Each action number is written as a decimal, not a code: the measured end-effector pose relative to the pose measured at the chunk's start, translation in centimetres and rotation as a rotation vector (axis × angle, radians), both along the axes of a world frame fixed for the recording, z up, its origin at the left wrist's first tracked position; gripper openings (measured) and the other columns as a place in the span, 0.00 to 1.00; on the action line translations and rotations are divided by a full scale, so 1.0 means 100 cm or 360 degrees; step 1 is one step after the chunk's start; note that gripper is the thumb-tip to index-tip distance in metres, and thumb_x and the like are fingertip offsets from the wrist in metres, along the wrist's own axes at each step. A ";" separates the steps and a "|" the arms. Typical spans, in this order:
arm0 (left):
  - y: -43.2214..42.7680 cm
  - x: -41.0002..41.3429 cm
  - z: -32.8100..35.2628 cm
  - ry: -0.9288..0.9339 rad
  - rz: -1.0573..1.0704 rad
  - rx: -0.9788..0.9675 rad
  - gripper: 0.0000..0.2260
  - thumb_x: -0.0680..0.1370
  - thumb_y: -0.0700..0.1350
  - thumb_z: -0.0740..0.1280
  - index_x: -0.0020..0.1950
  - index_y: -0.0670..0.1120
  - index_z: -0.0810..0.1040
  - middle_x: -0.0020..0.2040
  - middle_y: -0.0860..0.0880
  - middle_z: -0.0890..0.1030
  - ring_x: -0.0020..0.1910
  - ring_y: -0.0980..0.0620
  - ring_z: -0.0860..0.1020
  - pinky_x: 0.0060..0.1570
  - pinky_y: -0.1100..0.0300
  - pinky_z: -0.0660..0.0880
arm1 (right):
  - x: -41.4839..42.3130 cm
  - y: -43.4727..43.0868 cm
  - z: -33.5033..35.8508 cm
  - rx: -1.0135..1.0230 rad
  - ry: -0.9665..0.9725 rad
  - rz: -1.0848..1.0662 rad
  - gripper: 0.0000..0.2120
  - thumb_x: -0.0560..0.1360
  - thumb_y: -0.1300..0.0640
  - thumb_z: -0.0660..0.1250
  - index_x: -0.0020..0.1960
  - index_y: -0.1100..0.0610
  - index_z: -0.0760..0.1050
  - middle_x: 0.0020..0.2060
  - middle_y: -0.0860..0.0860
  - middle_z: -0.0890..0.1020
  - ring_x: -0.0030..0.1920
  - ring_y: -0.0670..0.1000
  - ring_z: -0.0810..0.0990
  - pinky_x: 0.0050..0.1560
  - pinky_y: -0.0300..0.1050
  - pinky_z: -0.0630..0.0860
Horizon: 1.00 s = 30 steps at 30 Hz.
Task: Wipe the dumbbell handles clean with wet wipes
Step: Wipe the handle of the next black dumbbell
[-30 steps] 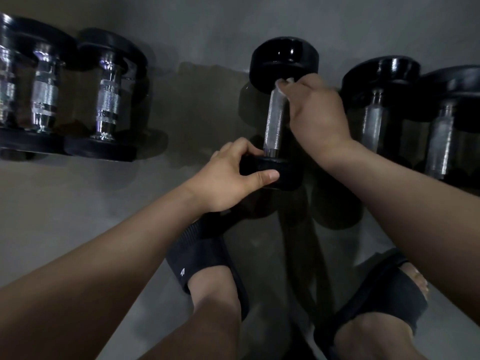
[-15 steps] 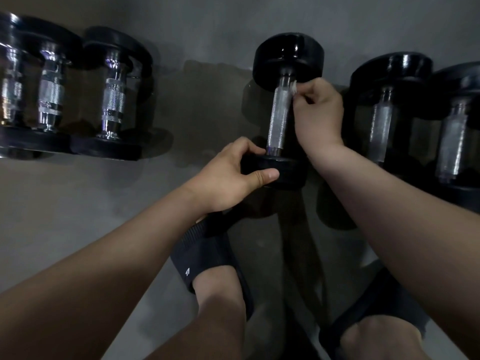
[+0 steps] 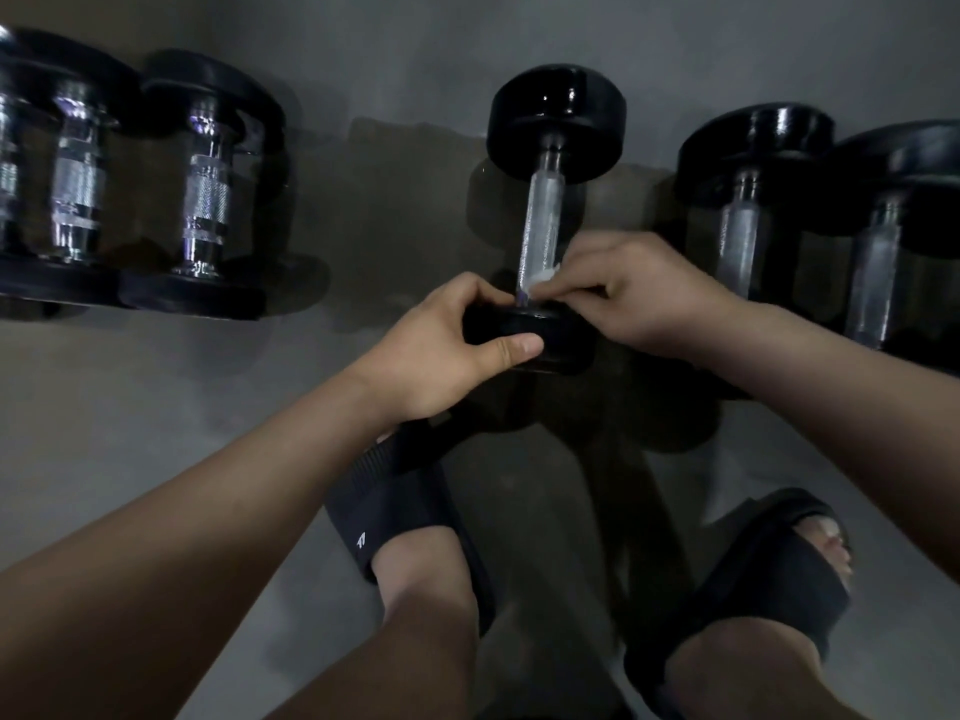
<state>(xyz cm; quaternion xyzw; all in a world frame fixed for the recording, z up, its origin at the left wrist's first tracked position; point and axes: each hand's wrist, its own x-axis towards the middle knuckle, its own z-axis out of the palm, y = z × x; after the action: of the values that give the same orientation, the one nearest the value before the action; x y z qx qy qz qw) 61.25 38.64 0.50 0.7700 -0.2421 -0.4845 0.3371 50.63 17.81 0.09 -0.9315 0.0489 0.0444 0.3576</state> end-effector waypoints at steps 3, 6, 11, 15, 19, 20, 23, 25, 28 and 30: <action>-0.002 -0.003 0.001 -0.0036 0.0029 -0.0004 0.18 0.72 0.58 0.76 0.57 0.56 0.77 0.56 0.57 0.81 0.55 0.63 0.78 0.54 0.67 0.72 | 0.013 -0.009 0.008 -0.0105 0.0030 0.0171 0.08 0.75 0.62 0.73 0.53 0.54 0.87 0.44 0.53 0.83 0.46 0.50 0.81 0.51 0.46 0.78; -0.005 -0.009 0.002 -0.0054 0.0097 -0.0016 0.20 0.71 0.58 0.77 0.58 0.54 0.78 0.57 0.55 0.80 0.56 0.60 0.78 0.58 0.63 0.74 | 0.028 -0.018 0.007 -0.0136 -0.0058 -0.0280 0.07 0.78 0.56 0.72 0.55 0.53 0.86 0.45 0.53 0.82 0.45 0.50 0.81 0.50 0.50 0.79; -0.008 -0.013 0.007 -0.0145 0.0130 0.0093 0.25 0.69 0.61 0.77 0.59 0.52 0.75 0.54 0.57 0.79 0.53 0.61 0.76 0.48 0.71 0.70 | 0.017 -0.010 0.012 -0.0065 0.0129 -0.0048 0.07 0.77 0.55 0.72 0.54 0.52 0.86 0.46 0.50 0.83 0.47 0.50 0.82 0.53 0.48 0.79; -0.011 -0.019 0.009 -0.0221 0.0144 0.0135 0.29 0.67 0.64 0.77 0.60 0.52 0.73 0.55 0.56 0.78 0.54 0.57 0.76 0.45 0.70 0.69 | 0.014 -0.010 0.018 -0.0076 0.0231 0.0290 0.10 0.75 0.61 0.73 0.54 0.52 0.87 0.49 0.51 0.85 0.50 0.50 0.84 0.54 0.52 0.80; -0.011 -0.021 0.011 -0.0240 0.0107 0.0092 0.25 0.70 0.65 0.74 0.59 0.52 0.74 0.55 0.55 0.79 0.56 0.56 0.77 0.55 0.60 0.75 | 0.018 -0.020 0.012 -0.0142 0.0050 -0.0191 0.07 0.78 0.54 0.72 0.54 0.52 0.86 0.45 0.49 0.82 0.45 0.48 0.81 0.51 0.42 0.78; -0.010 -0.018 0.012 -0.0193 0.0131 0.0080 0.22 0.72 0.62 0.73 0.59 0.53 0.76 0.55 0.55 0.80 0.55 0.56 0.79 0.56 0.60 0.76 | 0.017 -0.019 0.011 -0.0157 0.0036 -0.0265 0.08 0.78 0.52 0.72 0.54 0.52 0.86 0.44 0.48 0.81 0.45 0.48 0.81 0.50 0.38 0.75; -0.006 -0.008 0.013 -0.0065 0.0128 0.0051 0.14 0.77 0.52 0.72 0.61 0.53 0.78 0.54 0.56 0.83 0.53 0.61 0.80 0.54 0.68 0.75 | 0.011 -0.010 0.015 -0.0126 0.0160 -0.0040 0.07 0.78 0.55 0.72 0.53 0.53 0.87 0.45 0.51 0.82 0.46 0.50 0.82 0.51 0.44 0.78; -0.005 -0.004 0.013 -0.0067 0.0074 0.0023 0.14 0.77 0.51 0.72 0.62 0.53 0.79 0.55 0.59 0.82 0.54 0.64 0.79 0.56 0.71 0.73 | 0.012 -0.007 0.024 -0.0106 0.0257 0.0229 0.08 0.76 0.60 0.74 0.53 0.53 0.87 0.47 0.51 0.84 0.48 0.51 0.83 0.53 0.50 0.79; -0.008 -0.006 0.012 0.0004 0.0088 -0.0007 0.14 0.76 0.51 0.73 0.61 0.54 0.79 0.55 0.59 0.82 0.54 0.63 0.80 0.60 0.63 0.76 | 0.020 -0.016 0.028 -0.0192 0.0219 0.0168 0.09 0.77 0.59 0.73 0.55 0.52 0.86 0.48 0.48 0.83 0.48 0.48 0.81 0.54 0.44 0.76; -0.011 -0.010 0.010 0.0007 0.0109 -0.0035 0.14 0.75 0.52 0.75 0.59 0.54 0.80 0.55 0.58 0.82 0.53 0.62 0.80 0.61 0.58 0.77 | 0.025 -0.024 0.025 -0.0291 0.0093 -0.0141 0.09 0.79 0.56 0.70 0.57 0.52 0.85 0.48 0.49 0.82 0.47 0.48 0.80 0.51 0.39 0.73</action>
<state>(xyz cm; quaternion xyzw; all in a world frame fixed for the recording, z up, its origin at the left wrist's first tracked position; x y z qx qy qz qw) 60.25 37.53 1.50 0.7732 -0.2200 -0.4716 0.3625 53.11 15.40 2.56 -0.9555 0.1043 0.0511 0.2711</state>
